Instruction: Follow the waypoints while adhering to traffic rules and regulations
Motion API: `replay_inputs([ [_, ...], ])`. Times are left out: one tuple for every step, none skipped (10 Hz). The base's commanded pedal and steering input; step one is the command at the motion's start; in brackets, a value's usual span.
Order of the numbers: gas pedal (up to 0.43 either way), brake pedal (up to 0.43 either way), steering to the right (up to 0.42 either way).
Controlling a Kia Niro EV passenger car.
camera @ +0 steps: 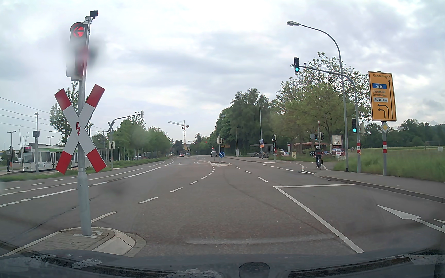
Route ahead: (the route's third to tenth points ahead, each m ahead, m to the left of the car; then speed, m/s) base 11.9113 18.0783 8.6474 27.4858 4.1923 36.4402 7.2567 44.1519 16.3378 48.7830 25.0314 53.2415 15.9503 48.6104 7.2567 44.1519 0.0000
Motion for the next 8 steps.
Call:
replay_inputs([
  [0.000,0.201,0.009],
  [0.000,0.195,0.009],
  [0.000,0.201,0.009],
  [0.000,0.201,0.010],
  [0.000,0.201,0.009],
  [0.000,0.201,0.009],
  [0.000,0.195,0.009],
  [0.000,0.201,0.009],
])
